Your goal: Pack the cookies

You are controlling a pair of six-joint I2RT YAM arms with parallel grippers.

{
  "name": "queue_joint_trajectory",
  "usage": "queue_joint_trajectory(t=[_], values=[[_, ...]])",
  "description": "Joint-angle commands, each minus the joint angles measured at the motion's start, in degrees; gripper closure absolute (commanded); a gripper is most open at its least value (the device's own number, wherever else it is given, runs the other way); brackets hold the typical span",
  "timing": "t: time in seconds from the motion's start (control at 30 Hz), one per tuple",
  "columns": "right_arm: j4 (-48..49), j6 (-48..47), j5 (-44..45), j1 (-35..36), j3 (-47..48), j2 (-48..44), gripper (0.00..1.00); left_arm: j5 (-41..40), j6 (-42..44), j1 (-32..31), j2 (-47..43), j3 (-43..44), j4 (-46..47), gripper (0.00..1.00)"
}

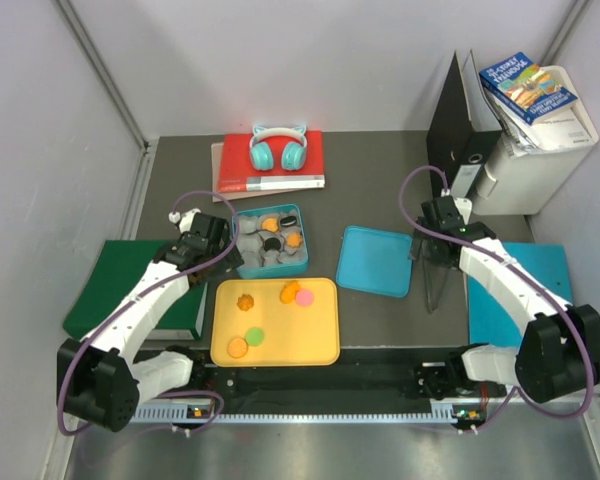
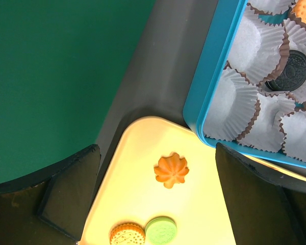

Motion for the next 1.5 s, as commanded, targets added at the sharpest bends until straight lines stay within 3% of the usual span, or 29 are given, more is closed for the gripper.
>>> queue_joint_trajectory(t=[0.0, 0.1, 0.17, 0.33, 0.43, 0.63, 0.97, 1.47], values=[[2.32, 2.46, 0.00, -0.25, 0.50, -0.70, 0.01, -0.56, 0.49, 0.27, -0.92, 0.26, 0.60, 0.02], [4.42, 2.20, -3.23, -0.17, 0.06, -4.38, 0.03, -0.56, 0.40, 0.27, -0.84, 0.26, 0.60, 0.02], [6.18, 1.41, -6.05, 0.79, -0.91, -6.41, 0.10, -0.39, 0.32, 0.27, -0.84, 0.34, 0.60, 0.02], [6.89, -0.87, -5.45, 14.82, 0.32, -6.78, 0.18, 0.58, -0.12, 0.27, -0.31, 0.43, 0.78, 0.02], [10.22, -2.36, -6.41, 21.69, -1.07, -4.59, 0.29, 0.93, -0.30, 0.27, -0.04, 0.52, 0.87, 0.02], [12.78, -4.12, -6.60, 27.94, -1.88, 1.66, 0.45, 1.10, -0.39, 0.27, -0.22, 0.70, -0.01, 0.02], [12.08, -8.43, -4.22, 32.61, 1.46, 9.31, 0.48, 1.19, -0.91, 0.27, -0.48, 0.26, -0.28, 0.02], [13.39, -9.22, -3.87, 32.62, 3.40, 19.24, 0.53, 1.37, -0.56, 0.27, 0.13, -0.27, 0.43, 0.02]])
